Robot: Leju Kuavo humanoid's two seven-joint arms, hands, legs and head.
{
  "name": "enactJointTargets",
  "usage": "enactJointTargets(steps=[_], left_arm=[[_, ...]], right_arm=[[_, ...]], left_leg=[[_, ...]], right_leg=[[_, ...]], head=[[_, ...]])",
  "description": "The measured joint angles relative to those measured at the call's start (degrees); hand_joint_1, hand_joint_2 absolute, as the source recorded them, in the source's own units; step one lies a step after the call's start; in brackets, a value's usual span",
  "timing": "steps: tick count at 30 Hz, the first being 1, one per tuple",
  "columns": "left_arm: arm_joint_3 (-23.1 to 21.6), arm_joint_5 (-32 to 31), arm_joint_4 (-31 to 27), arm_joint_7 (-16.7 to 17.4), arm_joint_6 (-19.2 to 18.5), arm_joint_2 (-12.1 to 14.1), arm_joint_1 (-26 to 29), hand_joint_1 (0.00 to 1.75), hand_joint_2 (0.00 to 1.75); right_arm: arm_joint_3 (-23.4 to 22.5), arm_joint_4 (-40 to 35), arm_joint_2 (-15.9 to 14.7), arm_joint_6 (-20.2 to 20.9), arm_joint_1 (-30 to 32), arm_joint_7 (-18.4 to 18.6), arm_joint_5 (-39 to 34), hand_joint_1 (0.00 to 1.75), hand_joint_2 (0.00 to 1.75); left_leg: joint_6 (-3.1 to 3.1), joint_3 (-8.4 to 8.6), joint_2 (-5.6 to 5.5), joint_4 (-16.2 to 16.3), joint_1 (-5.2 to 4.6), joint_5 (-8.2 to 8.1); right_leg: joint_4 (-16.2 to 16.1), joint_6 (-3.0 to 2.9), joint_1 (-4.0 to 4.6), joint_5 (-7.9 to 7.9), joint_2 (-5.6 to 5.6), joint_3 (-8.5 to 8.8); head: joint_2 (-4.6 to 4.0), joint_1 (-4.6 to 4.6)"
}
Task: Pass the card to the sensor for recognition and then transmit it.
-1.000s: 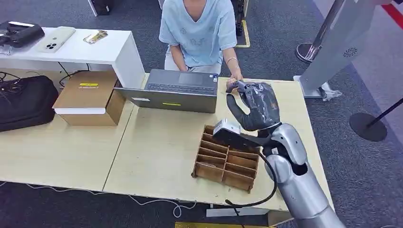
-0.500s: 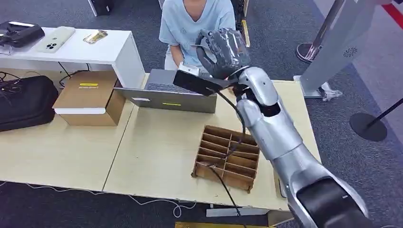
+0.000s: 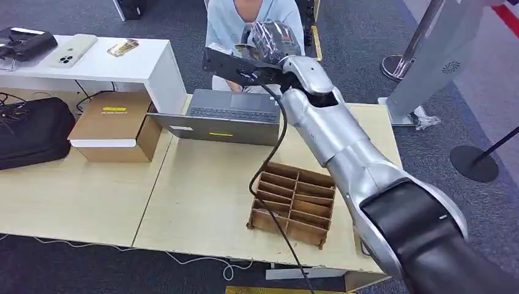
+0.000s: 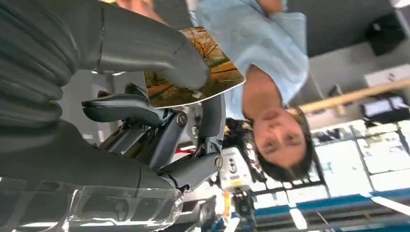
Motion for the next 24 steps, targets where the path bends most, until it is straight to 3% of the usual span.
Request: enactJointTargets(steps=[8, 24], left_arm=[[-0.5, 0.0, 0.0, -0.1, -0.5, 0.0, -0.1, 0.0, 0.0], [-0.9, 0.0, 0.0, -0.2, -0.7, 0.0, -0.1, 0.0, 0.0]], right_arm=[[0.3, 7.9, 1.0, 1.7, -2.7, 4.8, 1.4, 1.75, 1.75], [-0.4, 11.8, 1.2, 2.1, -3.9, 4.8, 0.4, 1.75, 1.75]], left_leg=[[0.0, 0.0, 0.0, 0.0, 0.0, 0.0], [0.0, 0.02, 0.01, 0.0, 0.0, 0.0]], right_leg=[[0.0, 0.0, 0.0, 0.0, 0.0, 0.0], [0.0, -0.01, 0.0, 0.01, 0.01, 0.0]], head=[[0.0, 0.02], [0.0, 0.0]])
